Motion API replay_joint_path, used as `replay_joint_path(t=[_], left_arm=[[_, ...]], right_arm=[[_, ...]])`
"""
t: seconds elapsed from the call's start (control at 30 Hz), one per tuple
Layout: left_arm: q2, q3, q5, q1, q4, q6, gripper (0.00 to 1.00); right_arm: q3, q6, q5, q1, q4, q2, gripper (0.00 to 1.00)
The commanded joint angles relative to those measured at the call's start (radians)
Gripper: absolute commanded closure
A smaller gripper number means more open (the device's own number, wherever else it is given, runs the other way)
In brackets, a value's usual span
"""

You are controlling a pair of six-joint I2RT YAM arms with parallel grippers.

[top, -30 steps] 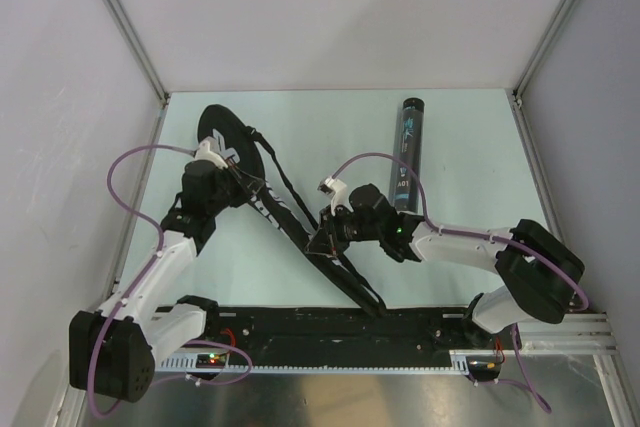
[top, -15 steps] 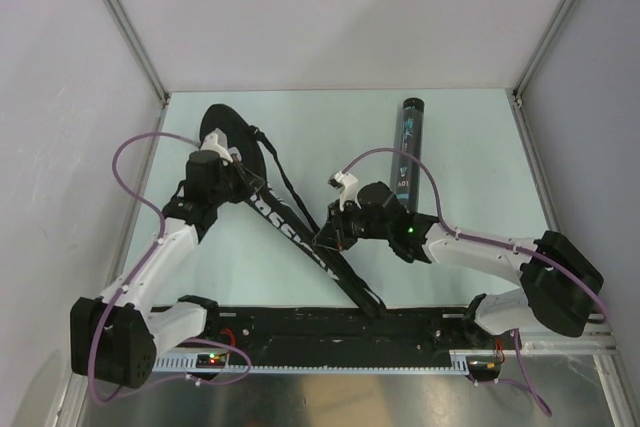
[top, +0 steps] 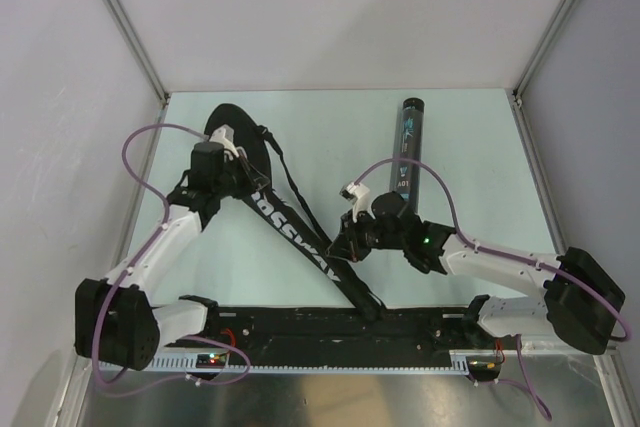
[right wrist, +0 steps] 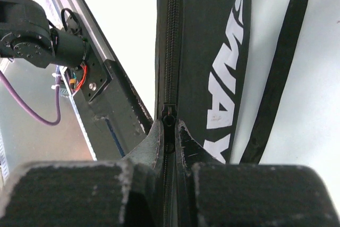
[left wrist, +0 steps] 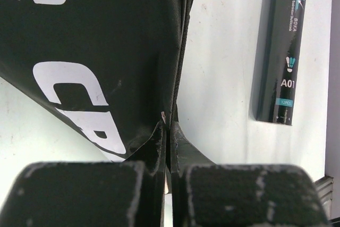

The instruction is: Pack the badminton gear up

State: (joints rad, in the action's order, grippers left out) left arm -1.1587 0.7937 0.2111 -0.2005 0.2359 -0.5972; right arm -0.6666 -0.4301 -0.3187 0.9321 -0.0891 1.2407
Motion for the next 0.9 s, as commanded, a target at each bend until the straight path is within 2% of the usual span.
replay_joint_path(t=[0.0,0.13,0.33,0.53,0.87], left_arm=[[-0.026,0.067,-0.094,0.039,-0.043,0.052,1.00],[-0.051,0.109,-0.146,0.043,-0.030,0.061,1.00],[-0.135,0.216,-0.274,0.053,0.007,0.091,1.00],[-0.277,0.342,-0.313,0.059,0.011,0.101,1.00],[-0.448,0.474,-0.394,0.059,0.010,0.107,1.00]], right_arm=[[0.035,0.021,-0.097,0.016,0.150,-0.044,1.00],[0.077,-0.016,-0.048,0.028,0.211,-0.086,1.00],[0.176,-0.186,0.139,0.052,0.377,-0.227,1.00],[0.283,-0.330,0.222,0.122,0.443,-0.439,1.00],[0.378,-0.483,0.352,0.197,0.545,-0.582,1.00]])
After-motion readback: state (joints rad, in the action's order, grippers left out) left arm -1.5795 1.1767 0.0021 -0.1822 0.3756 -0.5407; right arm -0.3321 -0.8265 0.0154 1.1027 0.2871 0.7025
